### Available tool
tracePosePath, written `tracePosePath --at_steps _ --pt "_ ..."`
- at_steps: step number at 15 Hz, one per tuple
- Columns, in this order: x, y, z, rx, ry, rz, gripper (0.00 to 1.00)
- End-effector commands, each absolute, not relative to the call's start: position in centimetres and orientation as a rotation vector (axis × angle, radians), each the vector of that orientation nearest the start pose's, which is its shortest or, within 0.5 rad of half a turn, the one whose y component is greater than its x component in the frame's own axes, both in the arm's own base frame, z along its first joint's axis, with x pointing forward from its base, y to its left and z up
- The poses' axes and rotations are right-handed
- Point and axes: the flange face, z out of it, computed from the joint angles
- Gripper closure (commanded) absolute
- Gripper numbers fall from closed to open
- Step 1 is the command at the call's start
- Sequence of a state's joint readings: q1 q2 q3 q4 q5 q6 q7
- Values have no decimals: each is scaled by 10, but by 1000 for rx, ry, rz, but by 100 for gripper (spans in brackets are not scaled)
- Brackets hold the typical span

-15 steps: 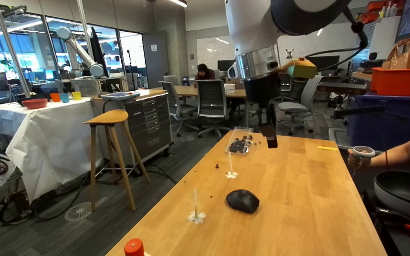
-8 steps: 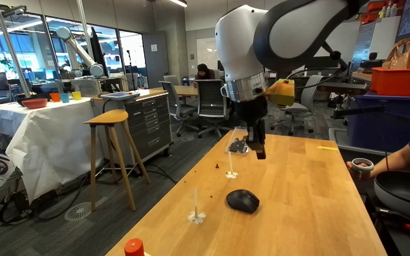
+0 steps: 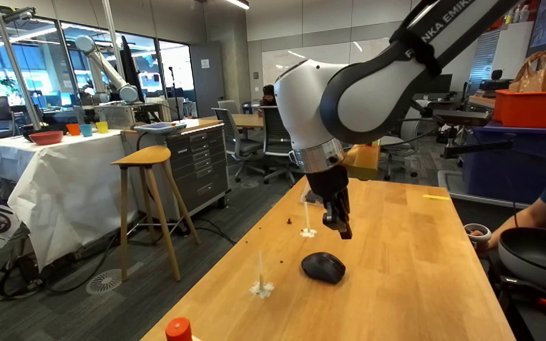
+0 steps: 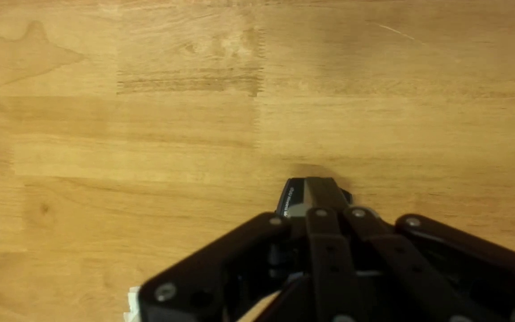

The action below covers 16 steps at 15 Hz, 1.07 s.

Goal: Left click the mouse

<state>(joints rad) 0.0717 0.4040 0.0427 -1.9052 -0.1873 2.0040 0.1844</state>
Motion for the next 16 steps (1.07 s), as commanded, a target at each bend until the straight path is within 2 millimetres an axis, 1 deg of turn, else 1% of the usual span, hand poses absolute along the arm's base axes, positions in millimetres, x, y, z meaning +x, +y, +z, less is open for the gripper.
tracePosePath --at_steps 1,7,11,16 --pt "608 55 247 -3313 -18 487 100" --pt "620 48 216 -3320 28 544 100" --pt "623 44 200 -3318 48 581 100" --pt "621 44 184 -3314 59 620 100"
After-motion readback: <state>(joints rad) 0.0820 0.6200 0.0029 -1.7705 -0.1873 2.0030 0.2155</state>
